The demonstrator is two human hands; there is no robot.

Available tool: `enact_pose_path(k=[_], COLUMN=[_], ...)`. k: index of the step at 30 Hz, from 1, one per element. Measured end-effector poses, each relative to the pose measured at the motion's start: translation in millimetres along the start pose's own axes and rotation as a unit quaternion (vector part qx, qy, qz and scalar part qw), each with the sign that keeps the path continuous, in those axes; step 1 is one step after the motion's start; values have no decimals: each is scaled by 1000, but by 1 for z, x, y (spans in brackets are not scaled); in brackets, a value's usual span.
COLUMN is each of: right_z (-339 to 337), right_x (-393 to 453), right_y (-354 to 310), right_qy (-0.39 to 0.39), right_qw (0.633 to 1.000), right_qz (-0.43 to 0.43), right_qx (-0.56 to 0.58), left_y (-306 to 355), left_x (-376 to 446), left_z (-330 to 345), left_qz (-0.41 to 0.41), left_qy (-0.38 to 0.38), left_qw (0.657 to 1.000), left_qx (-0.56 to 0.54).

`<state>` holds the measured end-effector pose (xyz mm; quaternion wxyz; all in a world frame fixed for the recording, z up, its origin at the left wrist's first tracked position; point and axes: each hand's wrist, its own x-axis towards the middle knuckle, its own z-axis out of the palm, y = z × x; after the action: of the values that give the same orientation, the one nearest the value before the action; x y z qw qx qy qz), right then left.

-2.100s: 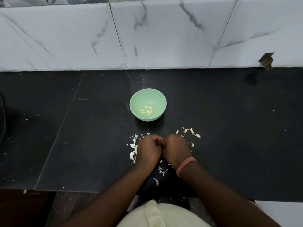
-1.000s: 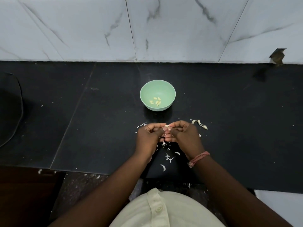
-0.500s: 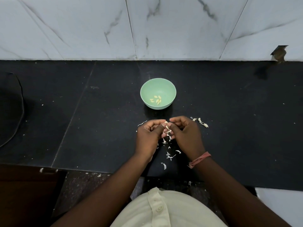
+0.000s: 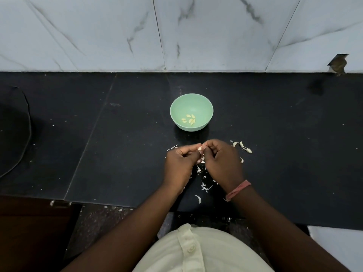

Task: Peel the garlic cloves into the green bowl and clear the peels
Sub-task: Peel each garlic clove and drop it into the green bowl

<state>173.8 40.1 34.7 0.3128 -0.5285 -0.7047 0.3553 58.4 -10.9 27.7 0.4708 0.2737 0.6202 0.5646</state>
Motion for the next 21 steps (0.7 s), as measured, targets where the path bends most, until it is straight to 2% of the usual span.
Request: enact_pose_path(k=[5,9,15,17,21], right_z=[3,1,-1,-4,-12], right_x=[2,5,9,12,15], right_y=[6,9,11,10,13], right_qy=[-23,-15,-25,-48,-143], right_qw=[995,992,995,993,980], right_qz=[-67,-94,-97,-107,-134], right_qx=[-73,-88,-29,-13,-24], left_y=[6,8,6,6,9], left_x=[-1,0,5,6,8], left_z=[-2,-2,-8,-9,-12], left_qz=[9,51,66,65,39], left_qy=[30,61,44,40,-6], left_qw=[999,990,989,988,991], left_qx=[41,120,125,133,129])
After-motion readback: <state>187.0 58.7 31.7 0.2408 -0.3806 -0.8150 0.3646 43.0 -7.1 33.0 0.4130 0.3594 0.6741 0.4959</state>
